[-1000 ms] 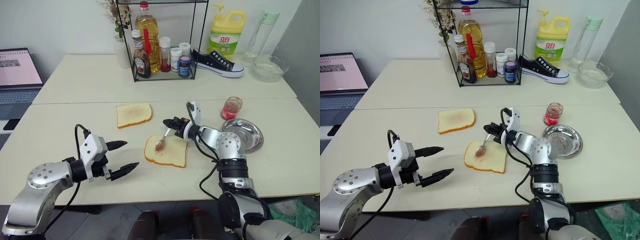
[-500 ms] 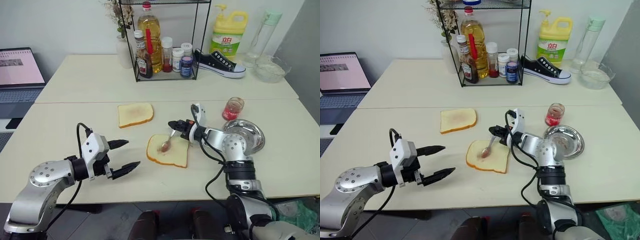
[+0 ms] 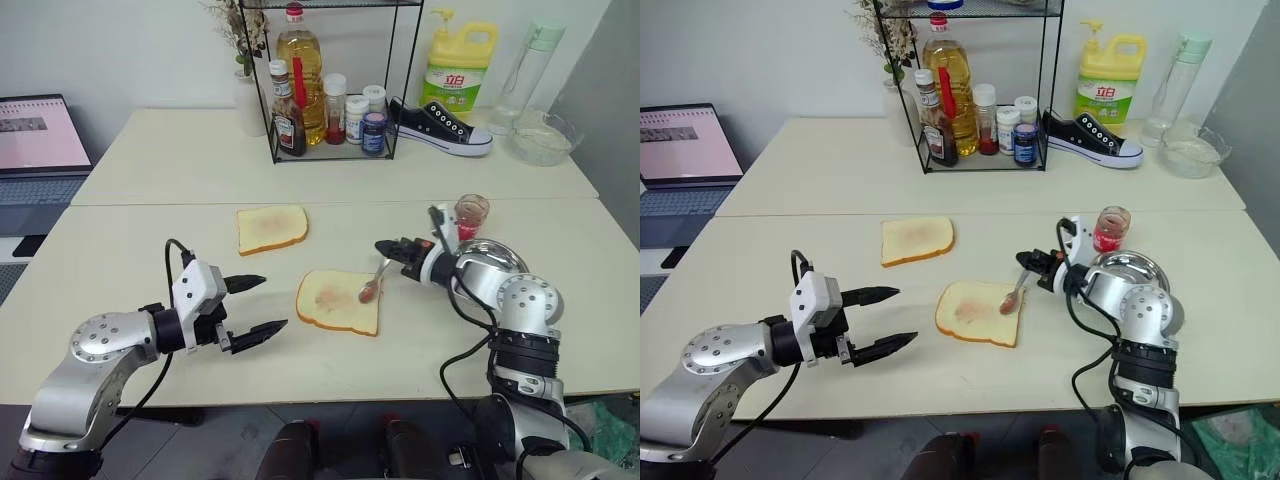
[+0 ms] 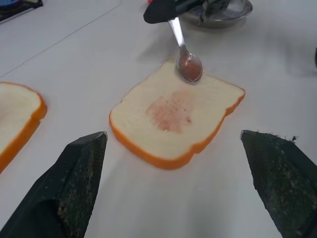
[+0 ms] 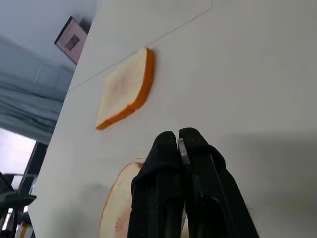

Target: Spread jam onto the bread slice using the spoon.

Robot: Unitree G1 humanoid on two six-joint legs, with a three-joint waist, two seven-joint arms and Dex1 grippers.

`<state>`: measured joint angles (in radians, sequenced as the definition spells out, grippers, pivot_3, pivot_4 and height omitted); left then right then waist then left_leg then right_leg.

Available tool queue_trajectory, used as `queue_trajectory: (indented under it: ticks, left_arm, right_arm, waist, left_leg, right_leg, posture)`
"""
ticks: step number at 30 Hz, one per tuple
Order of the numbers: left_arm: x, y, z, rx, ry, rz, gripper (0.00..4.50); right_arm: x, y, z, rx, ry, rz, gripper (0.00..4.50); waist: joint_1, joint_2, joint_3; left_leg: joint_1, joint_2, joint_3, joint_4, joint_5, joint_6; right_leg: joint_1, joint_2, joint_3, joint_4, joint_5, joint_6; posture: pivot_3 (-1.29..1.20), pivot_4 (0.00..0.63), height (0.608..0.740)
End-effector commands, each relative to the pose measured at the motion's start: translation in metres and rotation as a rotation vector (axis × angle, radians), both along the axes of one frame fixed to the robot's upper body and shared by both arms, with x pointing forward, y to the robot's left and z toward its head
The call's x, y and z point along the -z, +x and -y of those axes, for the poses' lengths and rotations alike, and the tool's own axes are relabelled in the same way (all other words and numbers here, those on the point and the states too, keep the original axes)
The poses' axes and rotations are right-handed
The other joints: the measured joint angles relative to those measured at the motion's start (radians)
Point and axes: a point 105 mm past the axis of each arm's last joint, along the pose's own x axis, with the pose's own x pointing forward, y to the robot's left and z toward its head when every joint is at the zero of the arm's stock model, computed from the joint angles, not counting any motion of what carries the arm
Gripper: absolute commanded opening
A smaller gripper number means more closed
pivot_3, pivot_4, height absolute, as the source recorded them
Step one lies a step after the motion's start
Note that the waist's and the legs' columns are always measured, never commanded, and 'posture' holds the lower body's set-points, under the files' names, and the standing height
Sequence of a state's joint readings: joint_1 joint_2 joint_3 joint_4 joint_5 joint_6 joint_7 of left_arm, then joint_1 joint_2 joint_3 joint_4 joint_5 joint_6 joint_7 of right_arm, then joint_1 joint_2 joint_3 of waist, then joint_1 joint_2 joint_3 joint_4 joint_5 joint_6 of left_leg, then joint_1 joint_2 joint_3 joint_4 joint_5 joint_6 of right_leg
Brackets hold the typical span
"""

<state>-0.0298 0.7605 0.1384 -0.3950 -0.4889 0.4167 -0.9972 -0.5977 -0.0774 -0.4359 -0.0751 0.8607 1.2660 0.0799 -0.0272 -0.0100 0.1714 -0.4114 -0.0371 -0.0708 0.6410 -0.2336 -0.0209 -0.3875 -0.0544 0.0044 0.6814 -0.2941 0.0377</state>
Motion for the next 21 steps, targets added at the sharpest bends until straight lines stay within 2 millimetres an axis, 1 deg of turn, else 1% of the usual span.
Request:
queue_trajectory:
  ticks: [1,3,6,8,11,13,15,19,21]
  left_arm:
    - [-0.024,-0.003,0.030,0.170,-0.005,0.039,4.50]
    - [-0.034,-0.001,0.045,0.261,0.002,0.045,4.50]
    - [-0.043,0.003,0.064,0.386,0.025,0.060,4.50]
    - [-0.045,0.004,0.072,0.435,0.038,0.065,4.50]
    - [-0.049,0.012,0.095,0.537,0.064,0.110,4.50]
    - [-0.055,0.017,0.114,0.597,0.051,0.144,4.50]
    - [-0.059,0.020,0.131,0.649,0.033,0.170,4.50]
    - [-0.057,0.025,0.143,0.695,0.034,0.185,4.50]
    - [-0.052,0.033,0.151,0.694,0.044,0.199,4.50]
  right_arm:
    - [-0.042,-0.016,0.016,0.055,0.094,0.171,0.02]
    - [-0.047,-0.023,0.042,0.165,0.113,0.200,0.02]
    - [-0.048,-0.037,0.088,0.353,0.074,0.224,0.02]
    - [-0.048,-0.043,0.107,0.430,0.057,0.225,0.02]
    - [-0.043,-0.051,0.151,0.611,-0.013,0.227,0.02]
    - [-0.035,-0.050,0.173,0.685,-0.017,0.212,0.02]
    - [-0.030,-0.044,0.184,0.712,0.000,0.208,0.02]
    - [-0.031,-0.028,0.190,0.725,0.052,0.230,0.02]
    - [-0.023,-0.016,0.196,0.731,0.089,0.214,0.02]
  waist:
    - [0.000,0.000,0.000]
    - [0.004,0.000,0.000]
    - [0.007,0.000,0.000]
    - [0.001,0.000,0.000]
    - [-0.004,0.000,0.000]
    - [-0.006,0.000,0.000]
    - [-0.006,0.000,0.000]
    - [-0.014,0.001,0.000]
    - [-0.014,0.002,0.001]
  left_leg:
    - [0.000,0.000,0.000,0.000,0.000,0.000]
    - [-0.002,0.000,-0.002,0.001,0.000,0.000]
    - [-0.004,-0.002,-0.003,0.002,0.000,0.000]
    - [-0.004,-0.002,-0.001,0.002,0.000,0.000]
    - [-0.004,-0.001,-0.001,0.002,0.000,0.000]
    - [-0.004,-0.001,-0.001,0.002,0.000,0.000]
    - [-0.004,-0.001,-0.001,0.003,0.000,0.000]
    - [-0.003,0.000,0.002,0.002,0.000,0.001]
    - [-0.003,0.000,0.002,0.002,0.000,0.001]
  right_leg:
    - [0.000,0.000,0.000,0.000,0.000,0.000]
    - [0.000,0.000,-0.003,0.000,0.000,0.000]
    - [0.000,0.000,-0.005,-0.001,0.000,0.000]
    - [0.000,-0.001,-0.006,-0.001,0.000,0.001]
    - [0.000,0.000,-0.006,-0.001,0.000,0.001]
    - [0.000,0.001,-0.006,0.000,0.000,0.001]
    - [0.000,0.001,-0.006,0.000,0.000,0.001]
    - [0.000,0.002,-0.003,0.000,0.000,0.001]
    - [-0.001,0.002,-0.001,0.000,0.000,0.001]
  posture:
    - [0.00,0.150,0.740]
    - [0.00,0.150,0.740]
    - [0.00,0.150,0.740]
    - [0.00,0.150,0.740]
    - [0.00,0.150,0.740]
    - [0.00,0.150,0.740]
    - [0.00,0.150,0.740]
    - [0.00,0.150,0.740]
    - [0.00,0.150,0.740]
